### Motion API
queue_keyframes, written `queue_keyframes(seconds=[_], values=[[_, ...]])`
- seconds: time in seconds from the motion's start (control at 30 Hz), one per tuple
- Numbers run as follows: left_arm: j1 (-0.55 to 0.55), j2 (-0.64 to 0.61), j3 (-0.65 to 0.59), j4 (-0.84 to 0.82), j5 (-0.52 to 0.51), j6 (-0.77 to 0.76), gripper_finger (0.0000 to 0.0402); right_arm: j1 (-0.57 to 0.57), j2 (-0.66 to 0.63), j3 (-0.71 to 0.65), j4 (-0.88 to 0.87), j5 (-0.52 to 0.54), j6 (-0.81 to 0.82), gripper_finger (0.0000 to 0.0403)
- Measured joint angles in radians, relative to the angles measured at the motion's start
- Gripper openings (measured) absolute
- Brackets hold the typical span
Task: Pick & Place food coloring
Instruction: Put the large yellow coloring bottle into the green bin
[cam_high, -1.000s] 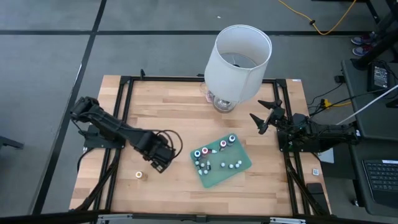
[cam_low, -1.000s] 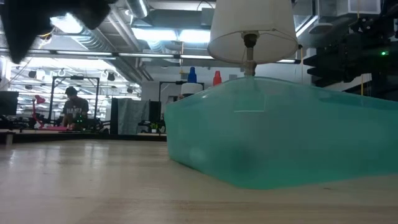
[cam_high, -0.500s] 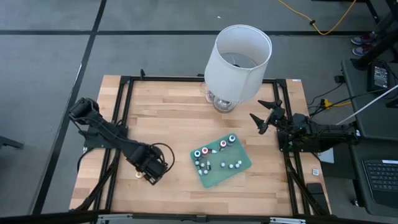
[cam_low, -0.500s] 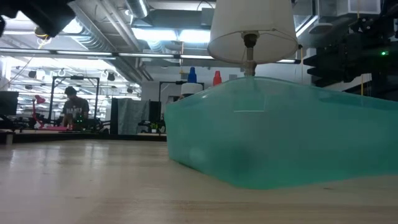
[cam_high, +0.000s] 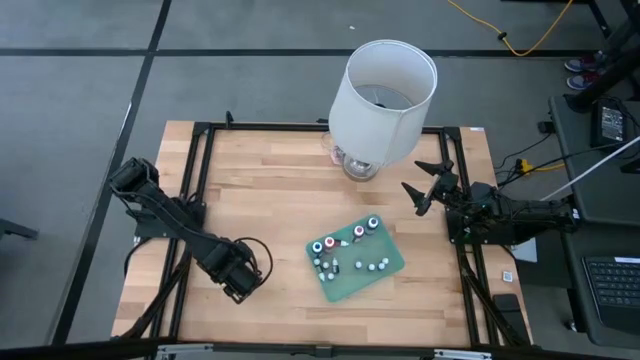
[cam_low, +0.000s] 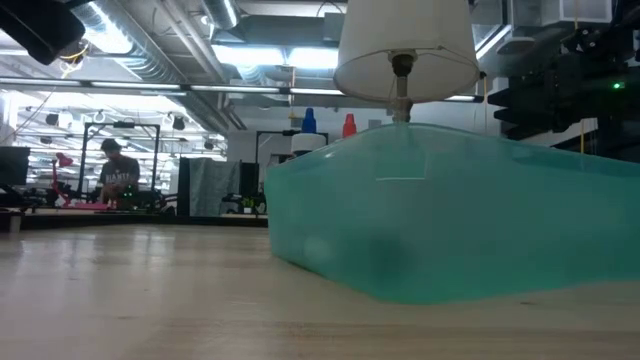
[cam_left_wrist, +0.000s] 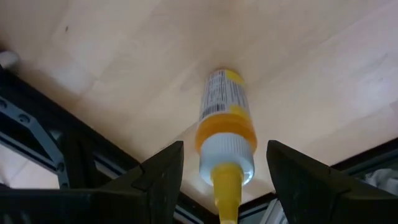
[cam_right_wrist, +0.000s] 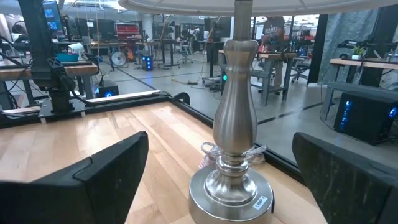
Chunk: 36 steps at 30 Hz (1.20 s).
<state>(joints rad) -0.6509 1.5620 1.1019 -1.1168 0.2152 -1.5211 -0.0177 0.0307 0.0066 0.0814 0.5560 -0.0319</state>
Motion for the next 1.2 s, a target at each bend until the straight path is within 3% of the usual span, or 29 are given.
queue_keyframes(seconds=[0.6,0.97,1.2], values=[[-0.005,0.001,-0.045,0.073,0.039,-0.012,0.0222,0.000,0.000,0.000,0.000,0.000,0.000,0.0397],[-0.001,0.000,-0.042,0.067,0.046,0.017,0.0127,0.000,0.000,0.000,0.000,0.000,0.000,0.0397],[0.035,0.002,0.023,0.045,0.000,0.083,0.0120,0.000,0.000,0.000,0.000,0.000,0.000,0.0397]])
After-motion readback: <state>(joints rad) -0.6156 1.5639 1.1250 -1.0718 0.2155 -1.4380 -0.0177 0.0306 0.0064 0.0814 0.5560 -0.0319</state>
